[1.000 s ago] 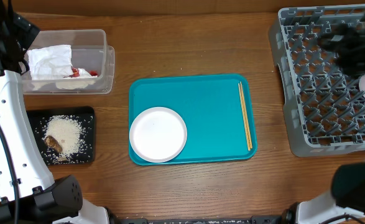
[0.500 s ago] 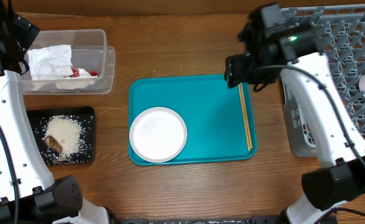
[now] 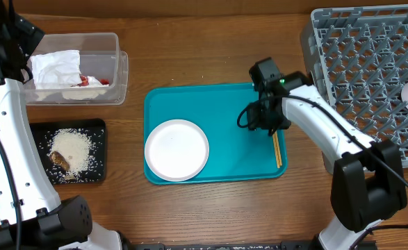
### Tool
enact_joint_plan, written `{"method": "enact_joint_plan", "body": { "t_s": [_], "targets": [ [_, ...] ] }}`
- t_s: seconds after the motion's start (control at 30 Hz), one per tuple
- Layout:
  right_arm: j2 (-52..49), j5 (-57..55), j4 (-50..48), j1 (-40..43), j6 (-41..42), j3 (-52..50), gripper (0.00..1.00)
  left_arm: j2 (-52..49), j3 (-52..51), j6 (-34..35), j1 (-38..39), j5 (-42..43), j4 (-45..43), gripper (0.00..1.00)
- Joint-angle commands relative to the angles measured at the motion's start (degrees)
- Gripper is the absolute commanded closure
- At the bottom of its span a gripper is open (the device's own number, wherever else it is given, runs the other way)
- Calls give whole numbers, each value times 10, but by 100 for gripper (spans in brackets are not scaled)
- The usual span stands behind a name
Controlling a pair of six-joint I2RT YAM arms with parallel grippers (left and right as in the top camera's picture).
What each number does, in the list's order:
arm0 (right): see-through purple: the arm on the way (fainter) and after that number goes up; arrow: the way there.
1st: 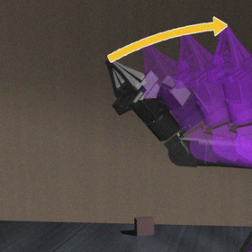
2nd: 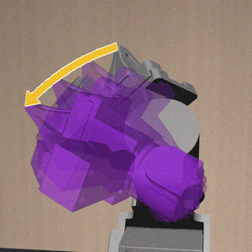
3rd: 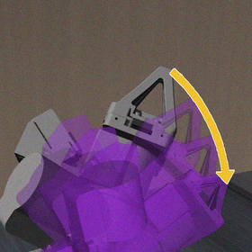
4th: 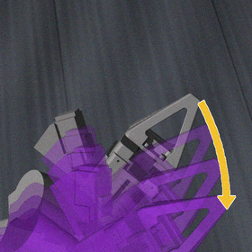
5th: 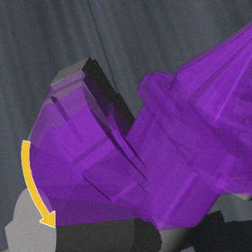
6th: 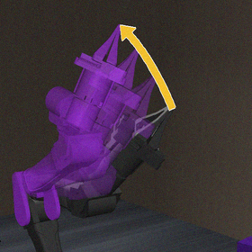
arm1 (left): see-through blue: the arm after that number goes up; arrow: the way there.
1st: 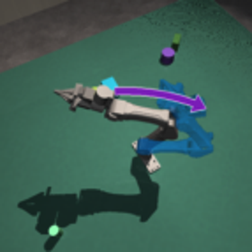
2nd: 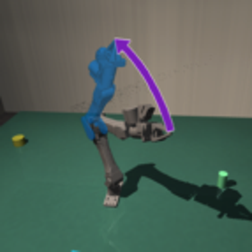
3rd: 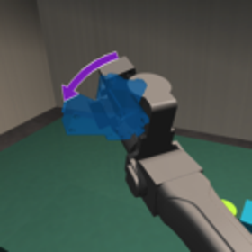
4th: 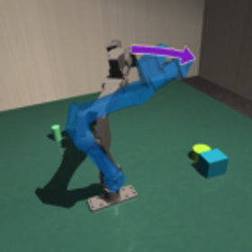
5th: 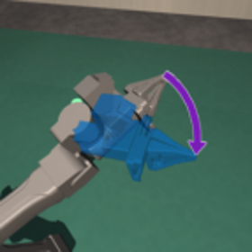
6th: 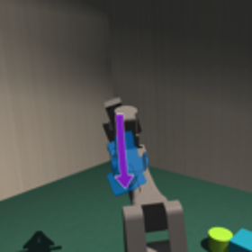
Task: Sort waste into correct bins and load items into the dishwasher
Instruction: 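Grasp the wooden chopsticks on the tray's right edge with the right gripper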
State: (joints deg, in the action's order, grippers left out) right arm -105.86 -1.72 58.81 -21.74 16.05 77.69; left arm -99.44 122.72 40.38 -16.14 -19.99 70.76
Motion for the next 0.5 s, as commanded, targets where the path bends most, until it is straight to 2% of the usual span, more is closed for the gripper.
{"method": "enact_joint_plan", "body": {
  "t_s": [0.0, 0.17, 0.47],
  "targets": [
    [2, -12, -24, 5, 10, -24, 40, -3, 1, 3, 0, -10, 0, 0],
    [2, -12, -56, 5, 10, -48, 44, -3, 1, 3, 0, -10, 0, 0],
    [0, -60, -99, 5, 9, -83, 44, -3, 1, 3, 0, -10, 0, 0]
  ]
}}
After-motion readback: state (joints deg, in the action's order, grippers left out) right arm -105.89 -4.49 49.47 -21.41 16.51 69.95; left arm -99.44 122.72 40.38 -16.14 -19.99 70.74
